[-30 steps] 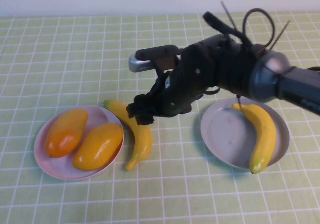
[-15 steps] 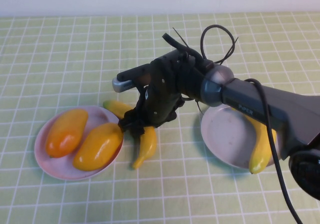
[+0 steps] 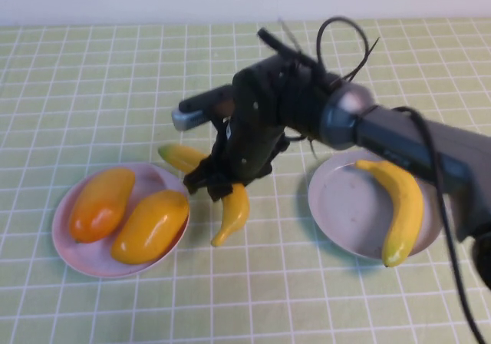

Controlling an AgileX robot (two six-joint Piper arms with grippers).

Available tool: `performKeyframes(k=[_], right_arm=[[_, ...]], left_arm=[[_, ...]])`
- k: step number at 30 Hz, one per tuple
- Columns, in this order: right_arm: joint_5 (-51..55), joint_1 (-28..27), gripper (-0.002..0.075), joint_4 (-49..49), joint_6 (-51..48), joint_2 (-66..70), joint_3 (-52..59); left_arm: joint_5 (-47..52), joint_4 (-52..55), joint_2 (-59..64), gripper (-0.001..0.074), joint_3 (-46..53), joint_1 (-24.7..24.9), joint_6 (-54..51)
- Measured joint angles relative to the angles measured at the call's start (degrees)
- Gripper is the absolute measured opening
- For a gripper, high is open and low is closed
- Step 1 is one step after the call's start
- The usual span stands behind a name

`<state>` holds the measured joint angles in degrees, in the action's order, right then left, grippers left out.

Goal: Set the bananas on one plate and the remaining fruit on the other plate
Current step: Put another type of fruit in the right plate

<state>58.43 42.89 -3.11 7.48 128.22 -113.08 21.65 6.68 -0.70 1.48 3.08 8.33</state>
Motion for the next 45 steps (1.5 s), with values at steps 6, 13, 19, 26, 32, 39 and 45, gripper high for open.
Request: performKeyframes(k=[6,13,19,26,32,39,45], right_arm=[[-3.1,-1.2,0.0311,0.1,4.5,-9.6,7.0],[-8.8,-7.0,0.0311,1.9,15.1,-21.5,26.0],[-9.4,-11.7,0.0311,3.1,19.9,-25.2,36.1],[-9.8,-13.7,0.0311,7.3,20.6,-25.2,37.4],[-8.6,-14.2,0.0311,11.1,20.1,-25.2,37.4],[-7.8,-14.2,0.0311,11.7,13.4,-25.2,37.4],[-7.3,-14.2,0.0311,11.6,8.6,-25.0,37.4]], left_arm=[[0.0,0.0,0.0,0.0002,0.0,0.0,0.0],[0.0,0.0,0.0,0.0002,0.0,0.0,0.0],[0.0,0.0,0.0,0.0002,0.0,0.0,0.0],[0.0,0.0,0.0,0.0002,0.0,0.0,0.0],[0.0,0.0,0.0,0.0002,0.0,0.0,0.0],[0.0,0.0,0.0,0.0002,0.0,0.0,0.0],[0.0,0.0,0.0,0.0002,0.0,0.0,0.0]])
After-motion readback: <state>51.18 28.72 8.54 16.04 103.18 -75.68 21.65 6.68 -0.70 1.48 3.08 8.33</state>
